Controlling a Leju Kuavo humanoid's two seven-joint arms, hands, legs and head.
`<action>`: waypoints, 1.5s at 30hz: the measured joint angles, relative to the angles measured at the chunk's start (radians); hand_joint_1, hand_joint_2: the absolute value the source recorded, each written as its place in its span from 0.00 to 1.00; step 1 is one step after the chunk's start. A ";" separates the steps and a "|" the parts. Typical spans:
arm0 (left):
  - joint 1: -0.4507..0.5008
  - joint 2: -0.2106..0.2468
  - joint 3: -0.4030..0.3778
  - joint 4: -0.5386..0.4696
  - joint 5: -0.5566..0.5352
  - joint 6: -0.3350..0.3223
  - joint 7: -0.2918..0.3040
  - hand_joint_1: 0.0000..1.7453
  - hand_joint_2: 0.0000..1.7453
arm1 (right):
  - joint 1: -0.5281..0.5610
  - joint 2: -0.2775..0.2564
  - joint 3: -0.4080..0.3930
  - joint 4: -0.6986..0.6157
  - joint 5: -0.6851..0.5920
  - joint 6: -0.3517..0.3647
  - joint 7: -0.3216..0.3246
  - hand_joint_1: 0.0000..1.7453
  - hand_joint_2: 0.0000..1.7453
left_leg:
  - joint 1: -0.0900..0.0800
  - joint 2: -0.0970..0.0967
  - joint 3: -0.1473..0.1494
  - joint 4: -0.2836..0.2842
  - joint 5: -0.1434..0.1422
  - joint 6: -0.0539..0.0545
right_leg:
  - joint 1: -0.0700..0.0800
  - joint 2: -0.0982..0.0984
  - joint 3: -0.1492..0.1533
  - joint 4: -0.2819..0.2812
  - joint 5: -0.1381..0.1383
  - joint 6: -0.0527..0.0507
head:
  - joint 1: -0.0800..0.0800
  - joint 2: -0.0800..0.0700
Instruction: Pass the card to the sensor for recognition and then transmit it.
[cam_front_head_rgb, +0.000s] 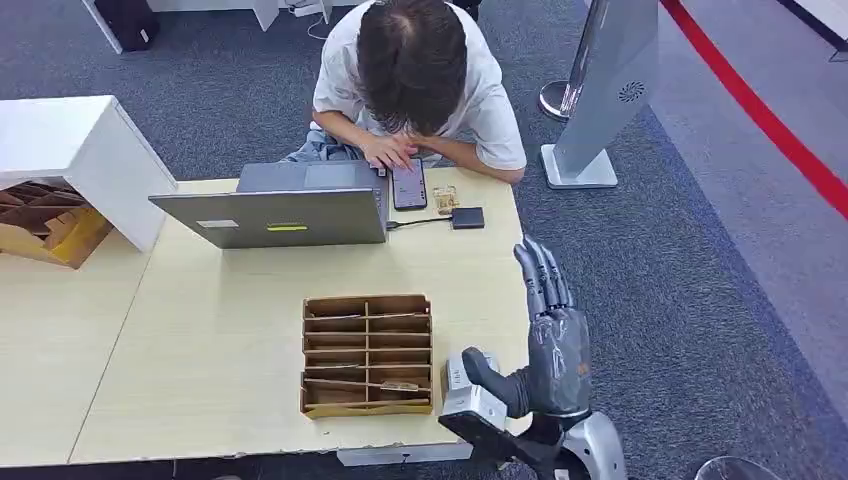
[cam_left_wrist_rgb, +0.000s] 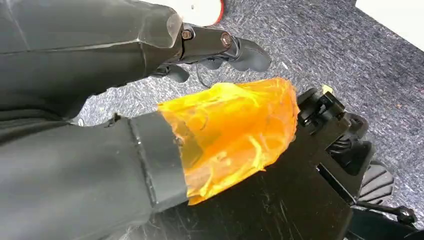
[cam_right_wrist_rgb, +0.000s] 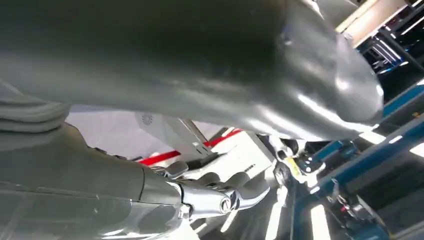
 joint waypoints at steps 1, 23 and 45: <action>0.000 0.000 0.001 0.000 -0.001 -0.001 0.000 0.00 0.00 | 0.000 -0.001 0.003 -0.002 0.001 0.002 0.002 0.00 0.00 | 0.000 0.000 0.000 0.000 0.000 0.000 | 0.000 0.000 0.000 0.000 0.000 0.000 | 0.000 0.000; 0.000 0.001 0.031 -0.003 -0.037 -0.004 0.001 0.00 0.00 | -0.004 -0.065 0.078 -0.042 -0.045 0.048 -0.021 0.00 1.00 | 0.000 0.000 0.000 0.000 0.000 0.000 | 0.000 0.000 0.000 0.000 0.000 0.000 | 0.000 0.000; -0.009 0.001 0.040 -0.011 -0.078 -0.028 0.016 0.00 0.00 | -0.127 -0.086 0.186 0.003 0.043 0.167 0.034 0.00 1.00 | 0.000 0.000 0.000 0.000 0.000 0.000 | 0.000 0.000 0.000 0.000 0.000 0.000 | 0.000 0.000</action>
